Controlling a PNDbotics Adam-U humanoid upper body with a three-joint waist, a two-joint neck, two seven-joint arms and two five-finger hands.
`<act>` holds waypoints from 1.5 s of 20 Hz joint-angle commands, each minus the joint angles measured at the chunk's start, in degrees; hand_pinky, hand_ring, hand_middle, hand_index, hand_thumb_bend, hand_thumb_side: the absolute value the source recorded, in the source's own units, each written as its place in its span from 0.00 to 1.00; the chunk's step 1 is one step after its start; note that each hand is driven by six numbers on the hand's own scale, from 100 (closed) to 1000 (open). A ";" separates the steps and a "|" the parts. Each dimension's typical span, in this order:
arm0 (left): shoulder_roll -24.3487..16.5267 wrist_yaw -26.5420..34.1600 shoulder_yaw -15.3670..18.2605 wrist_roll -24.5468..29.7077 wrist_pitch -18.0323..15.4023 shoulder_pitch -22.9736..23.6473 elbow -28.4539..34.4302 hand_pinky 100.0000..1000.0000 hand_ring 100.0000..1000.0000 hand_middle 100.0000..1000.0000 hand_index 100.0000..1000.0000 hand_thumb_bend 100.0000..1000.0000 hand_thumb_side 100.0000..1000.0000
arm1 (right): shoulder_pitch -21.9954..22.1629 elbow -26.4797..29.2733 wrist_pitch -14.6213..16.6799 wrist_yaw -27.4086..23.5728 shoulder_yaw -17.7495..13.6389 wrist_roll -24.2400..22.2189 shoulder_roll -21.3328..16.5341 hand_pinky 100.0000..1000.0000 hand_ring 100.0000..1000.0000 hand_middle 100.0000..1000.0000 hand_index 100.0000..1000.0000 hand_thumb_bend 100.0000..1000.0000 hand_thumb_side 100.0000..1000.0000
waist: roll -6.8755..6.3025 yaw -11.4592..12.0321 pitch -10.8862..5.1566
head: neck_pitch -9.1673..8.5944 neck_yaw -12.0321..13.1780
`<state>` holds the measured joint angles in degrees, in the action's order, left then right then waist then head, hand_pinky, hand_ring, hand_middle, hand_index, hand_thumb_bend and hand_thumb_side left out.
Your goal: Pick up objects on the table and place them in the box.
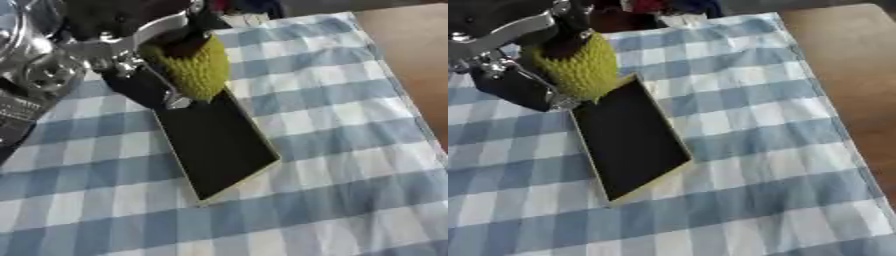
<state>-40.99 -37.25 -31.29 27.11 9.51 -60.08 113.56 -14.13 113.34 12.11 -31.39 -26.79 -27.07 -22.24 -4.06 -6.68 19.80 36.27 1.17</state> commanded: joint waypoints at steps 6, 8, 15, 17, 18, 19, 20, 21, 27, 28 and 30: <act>2.42 1.19 -2.60 1.58 1.11 -0.17 -3.49 0.00 0.00 0.15 0.10 0.48 0.00 | -0.32 1.25 -0.29 0.01 -0.21 -0.13 -0.53 0.75 0.70 0.57 0.94 0.00 0.50 | 0.53 -0.30 -1.21 | 0.30 0.27; 2.88 1.02 -3.18 1.59 1.13 0.22 -5.09 0.00 0.00 0.15 0.10 0.48 0.00 | -0.31 1.25 -0.40 0.05 -0.23 -0.13 -0.43 0.75 0.70 0.57 0.94 0.00 0.50 | 0.49 -0.35 -1.20 | 0.24 0.30; 4.58 -0.55 -5.18 2.98 0.16 1.11 -9.87 0.01 0.07 0.26 0.21 0.59 0.05 | -0.14 1.25 -0.61 0.22 -0.30 -0.25 -0.11 0.75 0.70 0.57 0.94 0.00 0.50 | 0.50 -0.57 -1.18 | 0.13 0.50; 4.90 -1.78 -5.62 3.87 -0.52 1.42 -11.24 0.05 0.10 0.29 0.24 0.63 0.06 | -0.12 1.25 -0.63 0.24 -0.31 -0.28 -0.06 0.75 0.70 0.57 0.94 0.00 0.50 | 0.49 -0.59 -1.15 | 0.14 0.52; 5.06 -2.37 -5.75 4.14 -0.89 1.59 -11.93 0.05 0.10 0.29 0.24 0.63 0.06 | -0.13 1.25 -0.64 0.24 -0.31 -0.29 -0.05 0.75 0.70 0.57 0.94 0.00 0.50 | 0.49 -0.60 -1.14 | 0.14 0.54; 5.22 -2.88 -5.84 4.28 -1.24 1.77 -12.61 0.08 0.13 0.31 0.26 0.65 0.07 | -0.14 1.25 -0.65 0.24 -0.31 -0.29 -0.03 0.75 0.70 0.57 0.94 0.00 0.50 | 0.49 -0.61 -1.12 | 0.11 0.58; 5.37 -3.31 -5.91 4.30 -1.58 1.92 -13.18 0.08 0.14 0.31 0.26 0.65 0.07 | -0.14 1.25 -0.66 0.25 -0.32 -0.30 0.00 0.75 0.70 0.57 0.94 0.00 0.50 | 0.49 -0.63 -1.11 | 0.09 0.60; 5.50 -3.68 -5.96 4.27 -1.91 2.05 -13.66 0.10 0.16 0.33 0.28 0.67 0.07 | -0.13 1.25 -0.67 0.25 -0.33 -0.31 0.02 0.75 0.70 0.57 0.94 0.00 0.50 | 0.50 -0.65 -1.09 | 0.08 0.62; 5.55 -6.14 -5.96 4.15 -3.84 2.67 -15.08 0.34 0.37 0.46 0.48 0.81 0.12 | 0.00 1.25 -0.69 0.37 -0.41 -0.33 0.18 0.75 0.70 0.57 0.94 0.00 0.50 | 0.56 -0.66 -1.01 | 0.10 0.74; 5.43 -6.57 -5.85 4.28 -4.17 2.78 -15.13 0.37 0.40 0.48 0.50 0.82 0.12 | 0.01 1.25 -0.71 0.39 -0.43 -0.32 0.20 0.75 0.70 0.57 0.94 0.00 0.50 | 0.56 -0.62 -1.01 | 0.11 0.73; 5.08 -7.37 -5.54 4.87 -4.79 3.01 -15.17 0.50 0.54 0.58 0.63 0.82 0.13 | 0.01 1.25 -0.75 0.43 -0.43 -0.32 0.20 0.75 0.70 0.57 0.94 0.00 0.50 | 0.54 -0.52 -1.01 | 0.12 0.70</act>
<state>-34.70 -43.93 -37.86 31.83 5.24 -56.42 98.15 -14.02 113.34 11.40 -31.09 -26.82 -27.33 -21.23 -3.92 -7.20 19.81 36.28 1.73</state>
